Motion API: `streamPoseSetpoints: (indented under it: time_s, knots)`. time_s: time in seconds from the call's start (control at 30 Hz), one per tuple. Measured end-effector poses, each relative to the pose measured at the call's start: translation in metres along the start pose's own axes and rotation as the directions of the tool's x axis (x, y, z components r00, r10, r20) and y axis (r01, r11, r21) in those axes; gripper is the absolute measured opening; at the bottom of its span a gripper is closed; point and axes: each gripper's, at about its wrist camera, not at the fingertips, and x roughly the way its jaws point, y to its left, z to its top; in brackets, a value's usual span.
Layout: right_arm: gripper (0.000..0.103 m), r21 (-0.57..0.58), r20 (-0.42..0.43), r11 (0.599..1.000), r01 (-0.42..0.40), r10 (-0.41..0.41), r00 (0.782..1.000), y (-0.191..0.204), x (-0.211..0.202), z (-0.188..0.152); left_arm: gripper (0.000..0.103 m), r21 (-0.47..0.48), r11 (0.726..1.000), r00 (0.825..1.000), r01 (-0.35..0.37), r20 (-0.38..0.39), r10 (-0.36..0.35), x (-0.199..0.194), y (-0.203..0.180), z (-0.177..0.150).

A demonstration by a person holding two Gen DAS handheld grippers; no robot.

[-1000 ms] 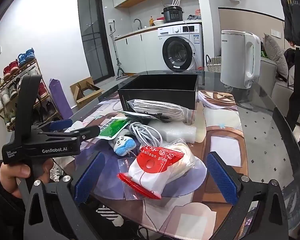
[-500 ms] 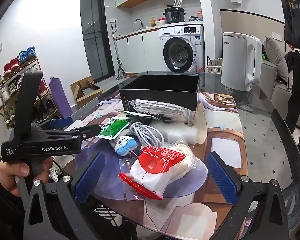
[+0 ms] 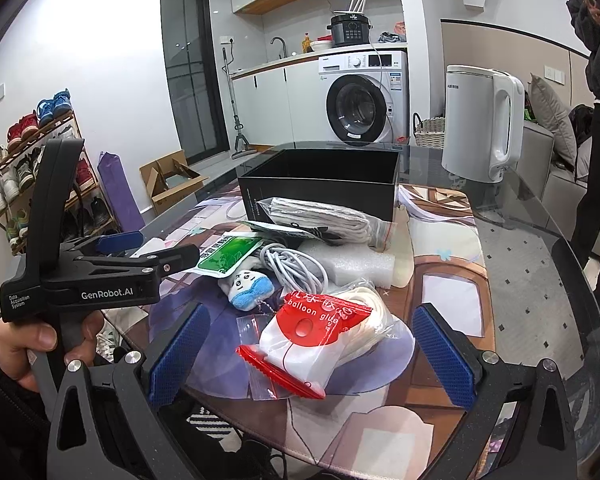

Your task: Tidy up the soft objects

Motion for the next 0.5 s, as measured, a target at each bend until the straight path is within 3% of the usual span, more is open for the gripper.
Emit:
streamPoseSetpoints:
  time_s: [0.5]
  knots:
    - [0.103, -0.006, 0.006, 1.0, -0.001, 0.001, 1.0, 0.0002, -0.0012, 0.0001, 0.103, -0.003, 1.0, 1.0, -0.001, 0.002, 0.001, 0.0011, 0.0008, 0.0004]
